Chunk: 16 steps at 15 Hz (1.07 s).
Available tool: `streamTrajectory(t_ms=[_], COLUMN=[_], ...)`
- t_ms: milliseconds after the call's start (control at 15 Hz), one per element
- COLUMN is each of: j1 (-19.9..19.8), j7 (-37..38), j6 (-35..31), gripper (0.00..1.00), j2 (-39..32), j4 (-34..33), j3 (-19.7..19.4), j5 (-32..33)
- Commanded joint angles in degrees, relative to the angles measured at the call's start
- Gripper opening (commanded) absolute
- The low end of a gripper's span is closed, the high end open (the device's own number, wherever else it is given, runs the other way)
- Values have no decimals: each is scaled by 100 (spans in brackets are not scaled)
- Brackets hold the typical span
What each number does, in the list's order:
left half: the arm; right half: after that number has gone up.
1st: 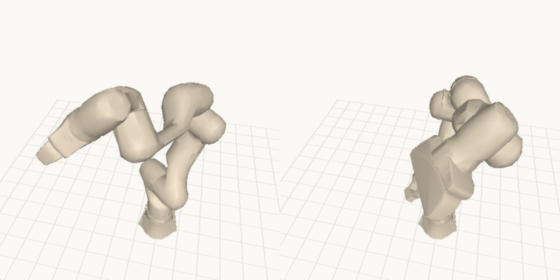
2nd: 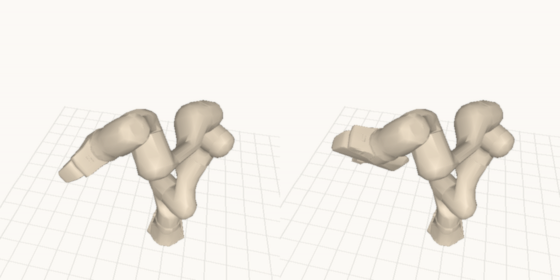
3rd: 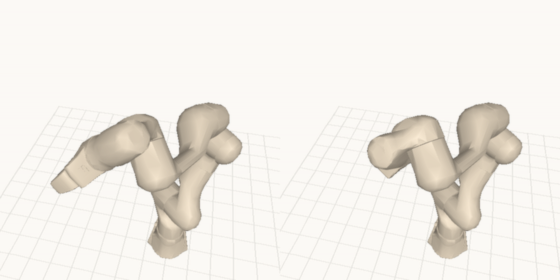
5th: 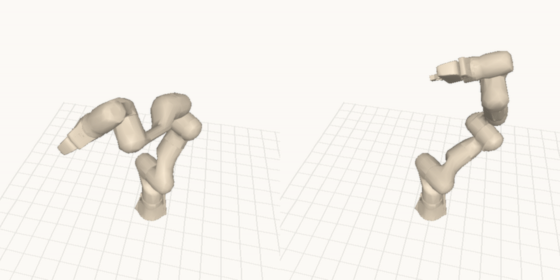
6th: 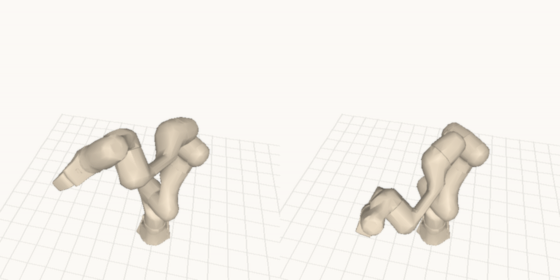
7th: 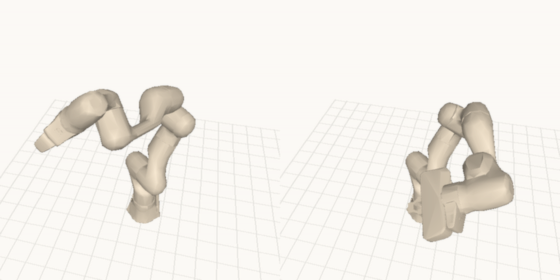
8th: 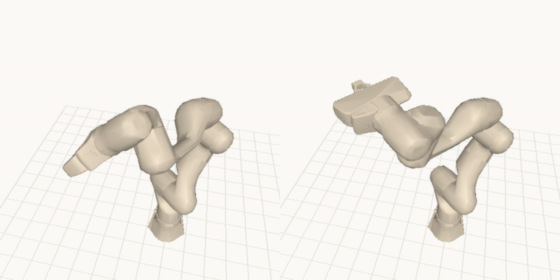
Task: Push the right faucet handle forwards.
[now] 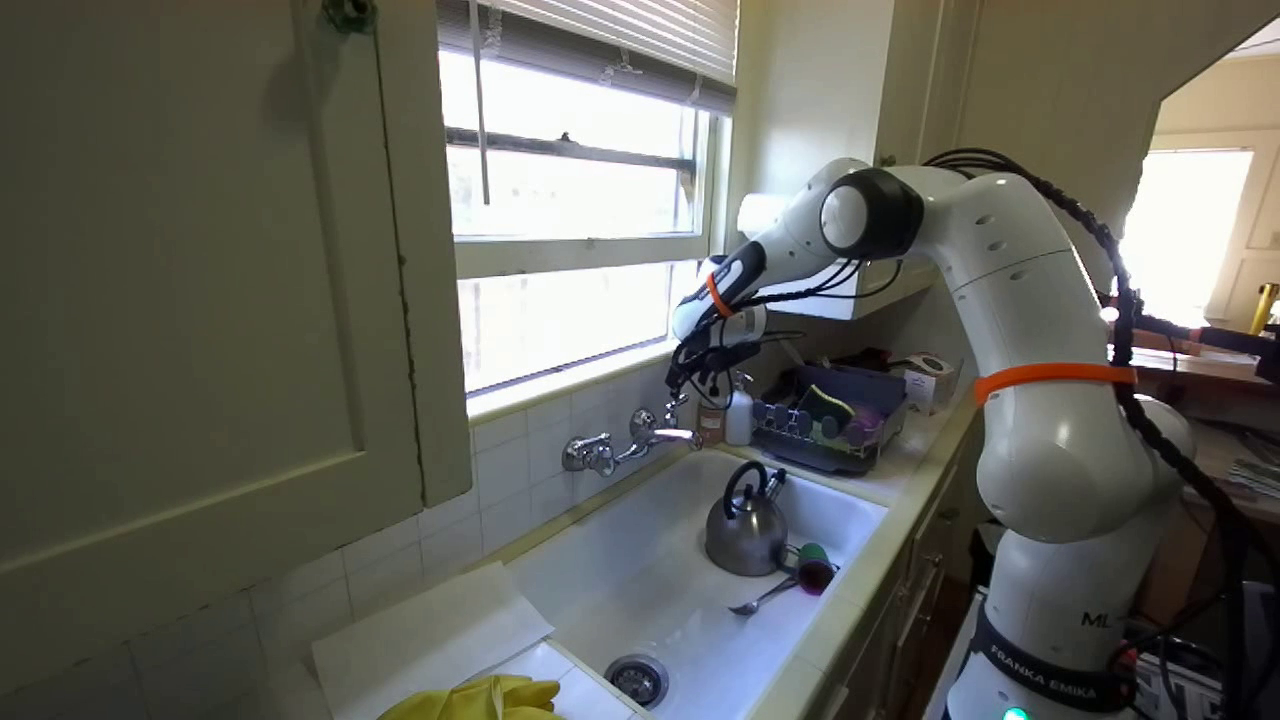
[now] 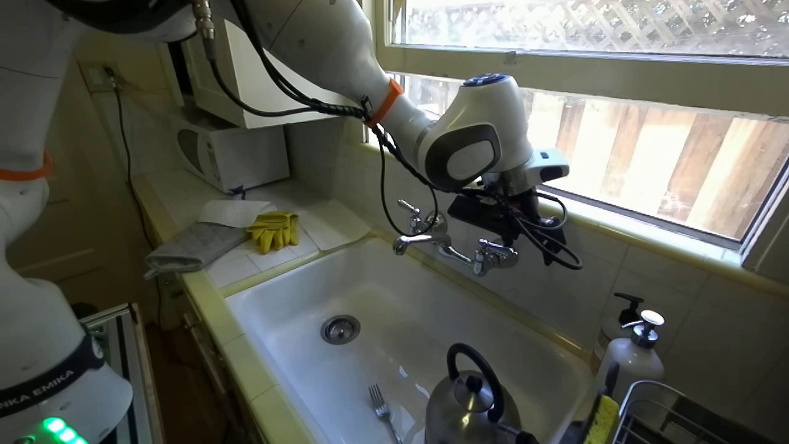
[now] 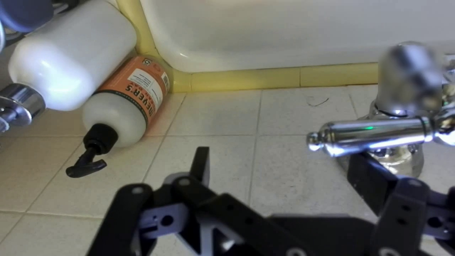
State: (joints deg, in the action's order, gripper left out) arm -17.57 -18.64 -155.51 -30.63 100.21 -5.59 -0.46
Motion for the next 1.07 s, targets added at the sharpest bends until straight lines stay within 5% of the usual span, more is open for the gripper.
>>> streamTrajectory(t_ms=[0, 667, 1000], j1=[-72, 156, 8], j7=[-130, 108, 317], j6=[870, 1737, 1339], gripper=[100, 100, 100], j2=[67, 20, -64], j4=[-94, -257, -152], j3=[65, -243, -217], j5=[80, 611, 368])
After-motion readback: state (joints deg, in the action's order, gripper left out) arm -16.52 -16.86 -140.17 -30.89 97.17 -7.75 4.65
